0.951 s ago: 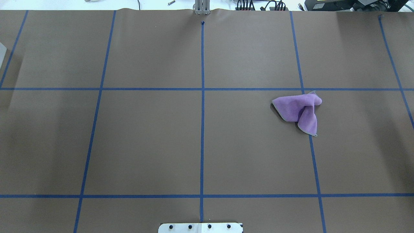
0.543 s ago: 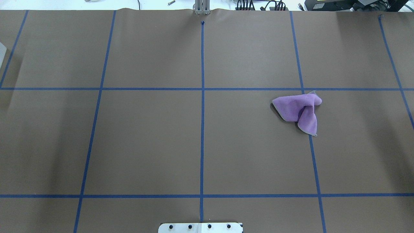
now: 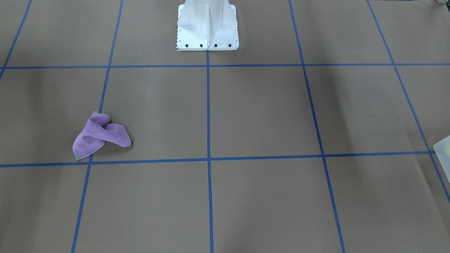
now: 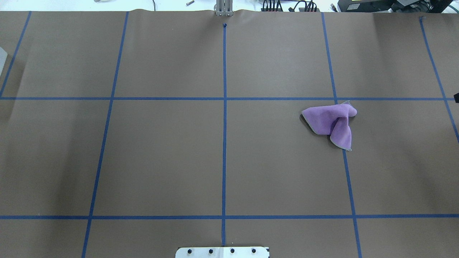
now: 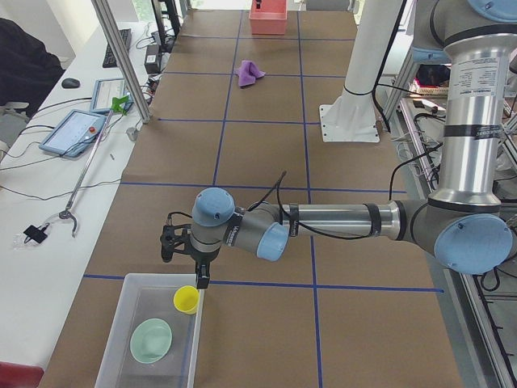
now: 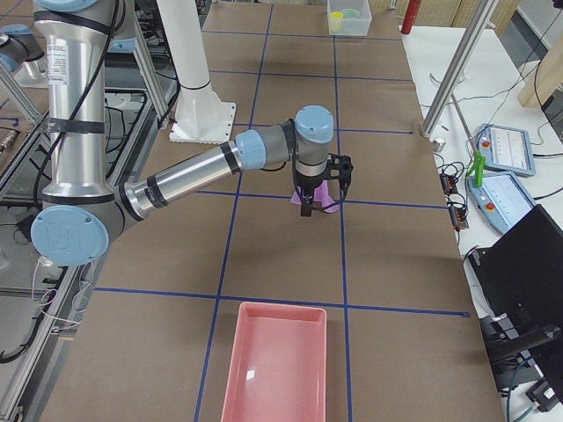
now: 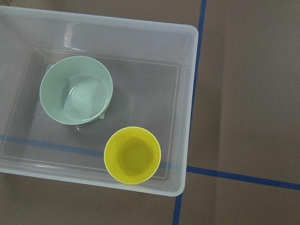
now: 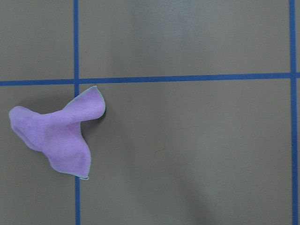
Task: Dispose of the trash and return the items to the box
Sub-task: 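Reach the right gripper down to the purple cloth and pinch it, then lift the purple cloth with the right gripper toward the pink tray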
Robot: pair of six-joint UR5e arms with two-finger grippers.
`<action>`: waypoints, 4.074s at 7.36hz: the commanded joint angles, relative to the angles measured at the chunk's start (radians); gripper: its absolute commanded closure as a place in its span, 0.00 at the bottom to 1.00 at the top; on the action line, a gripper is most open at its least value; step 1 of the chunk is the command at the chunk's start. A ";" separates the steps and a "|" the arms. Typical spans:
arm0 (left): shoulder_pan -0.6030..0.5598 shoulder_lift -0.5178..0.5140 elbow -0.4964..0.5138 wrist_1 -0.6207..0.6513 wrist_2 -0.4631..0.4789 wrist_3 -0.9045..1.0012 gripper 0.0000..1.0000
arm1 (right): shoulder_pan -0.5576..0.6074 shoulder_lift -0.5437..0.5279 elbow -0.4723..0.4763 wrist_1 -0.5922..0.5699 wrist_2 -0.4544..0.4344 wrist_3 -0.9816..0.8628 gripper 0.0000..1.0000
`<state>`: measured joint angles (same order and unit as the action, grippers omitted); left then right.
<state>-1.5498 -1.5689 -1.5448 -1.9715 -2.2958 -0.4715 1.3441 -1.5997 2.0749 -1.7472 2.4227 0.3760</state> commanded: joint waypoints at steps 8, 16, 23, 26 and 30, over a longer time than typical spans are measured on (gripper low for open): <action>0.010 0.023 0.003 -0.098 -0.001 -0.095 0.01 | -0.457 0.311 -0.292 0.241 -0.203 0.290 0.00; 0.016 0.023 0.006 -0.101 -0.001 -0.105 0.01 | -0.490 0.328 -0.428 0.403 -0.251 0.277 1.00; 0.016 0.023 0.000 -0.102 -0.004 -0.105 0.01 | -0.216 0.244 -0.215 0.298 -0.103 0.290 1.00; 0.016 0.023 -0.008 -0.104 -0.053 -0.105 0.01 | 0.077 0.038 -0.090 0.227 -0.093 0.261 1.00; 0.016 0.021 -0.011 -0.102 -0.051 -0.107 0.01 | 0.438 -0.149 -0.267 0.219 -0.093 -0.344 1.00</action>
<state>-1.5340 -1.5465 -1.5554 -2.0740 -2.3474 -0.5771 1.6781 -1.7238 1.9048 -1.5277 2.3300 0.2327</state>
